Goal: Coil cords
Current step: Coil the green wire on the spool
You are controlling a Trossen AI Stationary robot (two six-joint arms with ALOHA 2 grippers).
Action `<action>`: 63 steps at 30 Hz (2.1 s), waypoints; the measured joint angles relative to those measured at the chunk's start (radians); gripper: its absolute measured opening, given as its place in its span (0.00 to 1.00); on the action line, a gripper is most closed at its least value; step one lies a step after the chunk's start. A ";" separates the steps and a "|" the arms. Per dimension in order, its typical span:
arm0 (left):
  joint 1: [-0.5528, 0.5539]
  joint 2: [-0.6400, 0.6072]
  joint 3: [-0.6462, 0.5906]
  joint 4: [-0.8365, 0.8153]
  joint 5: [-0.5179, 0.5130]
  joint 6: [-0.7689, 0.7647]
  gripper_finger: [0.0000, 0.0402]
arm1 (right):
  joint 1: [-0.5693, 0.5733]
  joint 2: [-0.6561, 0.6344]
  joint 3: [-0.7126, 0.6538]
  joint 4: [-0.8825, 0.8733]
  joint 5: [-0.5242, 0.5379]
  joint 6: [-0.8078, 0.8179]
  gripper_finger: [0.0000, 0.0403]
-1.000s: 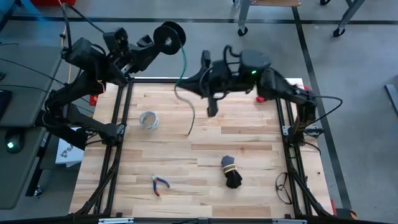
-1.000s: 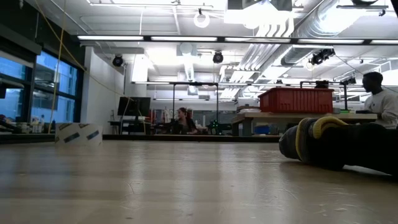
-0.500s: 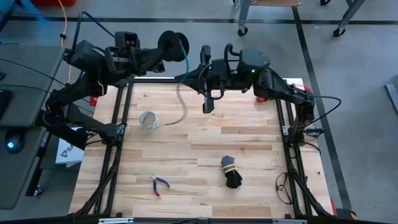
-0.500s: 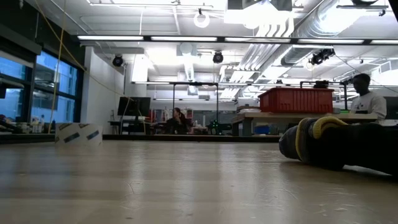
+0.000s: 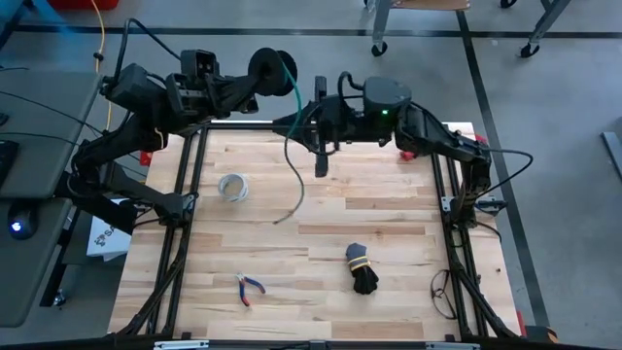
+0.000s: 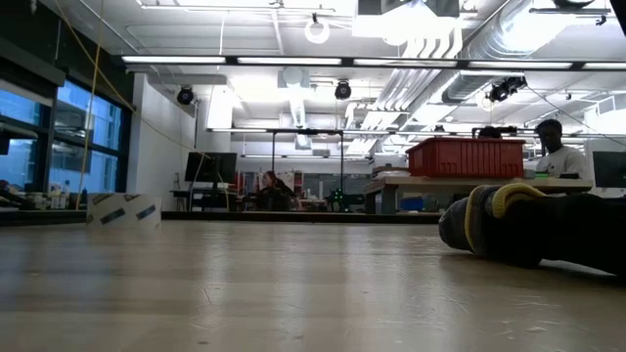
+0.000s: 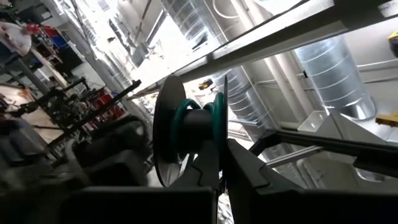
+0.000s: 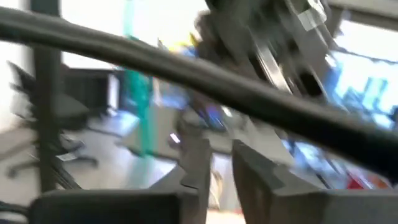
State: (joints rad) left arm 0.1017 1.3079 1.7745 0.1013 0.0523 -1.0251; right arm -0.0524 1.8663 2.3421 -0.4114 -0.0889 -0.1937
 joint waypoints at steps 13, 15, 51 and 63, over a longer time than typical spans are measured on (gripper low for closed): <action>0.001 0.000 0.000 0.009 0.022 0.006 0.00 | -0.091 -0.113 0.000 -0.290 -0.098 0.008 0.35; 0.001 0.000 0.000 0.010 0.022 0.006 0.00 | -0.111 -0.120 0.000 -0.273 -0.206 0.057 0.35; 0.003 0.000 0.000 0.007 0.022 0.007 0.00 | -0.044 -0.036 0.000 -0.081 -0.260 0.068 0.35; 0.003 0.000 0.000 0.017 0.023 0.007 0.00 | -0.052 -0.047 0.000 -0.077 -0.259 0.059 0.32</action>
State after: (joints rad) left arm 0.1051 1.3079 1.7744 0.1183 0.0750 -1.0183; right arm -0.1048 1.8194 2.3421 -0.4882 -0.3477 -0.1347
